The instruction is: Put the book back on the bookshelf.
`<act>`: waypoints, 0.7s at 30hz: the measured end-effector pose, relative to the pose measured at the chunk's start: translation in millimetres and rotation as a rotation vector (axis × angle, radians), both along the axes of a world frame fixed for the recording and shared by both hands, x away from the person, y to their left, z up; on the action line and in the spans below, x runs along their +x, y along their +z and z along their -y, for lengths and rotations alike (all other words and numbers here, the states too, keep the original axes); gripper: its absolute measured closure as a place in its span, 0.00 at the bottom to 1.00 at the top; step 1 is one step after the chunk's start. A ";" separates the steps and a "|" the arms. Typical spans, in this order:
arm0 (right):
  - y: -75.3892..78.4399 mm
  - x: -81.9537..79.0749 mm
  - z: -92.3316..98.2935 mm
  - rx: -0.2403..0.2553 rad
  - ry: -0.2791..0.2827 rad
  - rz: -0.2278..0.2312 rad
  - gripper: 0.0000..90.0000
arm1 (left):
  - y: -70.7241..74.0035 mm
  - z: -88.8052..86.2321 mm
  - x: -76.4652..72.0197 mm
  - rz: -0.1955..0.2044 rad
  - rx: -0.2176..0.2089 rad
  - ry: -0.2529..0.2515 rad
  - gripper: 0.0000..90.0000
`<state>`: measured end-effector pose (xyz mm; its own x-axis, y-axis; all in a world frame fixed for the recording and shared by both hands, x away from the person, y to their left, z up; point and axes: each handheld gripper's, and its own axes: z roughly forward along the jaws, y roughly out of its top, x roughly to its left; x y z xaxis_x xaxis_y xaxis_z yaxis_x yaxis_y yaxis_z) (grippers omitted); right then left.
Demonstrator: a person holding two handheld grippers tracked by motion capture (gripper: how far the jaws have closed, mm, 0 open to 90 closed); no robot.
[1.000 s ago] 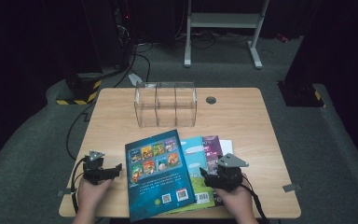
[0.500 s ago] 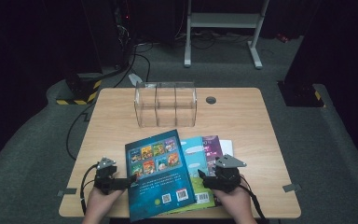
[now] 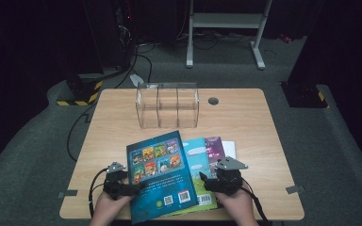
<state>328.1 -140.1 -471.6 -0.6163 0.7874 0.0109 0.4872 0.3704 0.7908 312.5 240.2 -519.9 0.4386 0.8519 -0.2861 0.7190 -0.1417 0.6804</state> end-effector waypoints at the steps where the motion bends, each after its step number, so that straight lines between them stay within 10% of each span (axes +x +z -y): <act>1: 0.0 0.0 0.0 0.000 0.000 0.000 0.19 | 0.3 0.3 -0.3 0.001 -0.001 -0.002 0.00; 21: -0.8 -0.8 -1.9 -0.008 -0.006 0.006 0.20 | 3.0 7.3 -2.7 0.037 0.045 -0.003 0.01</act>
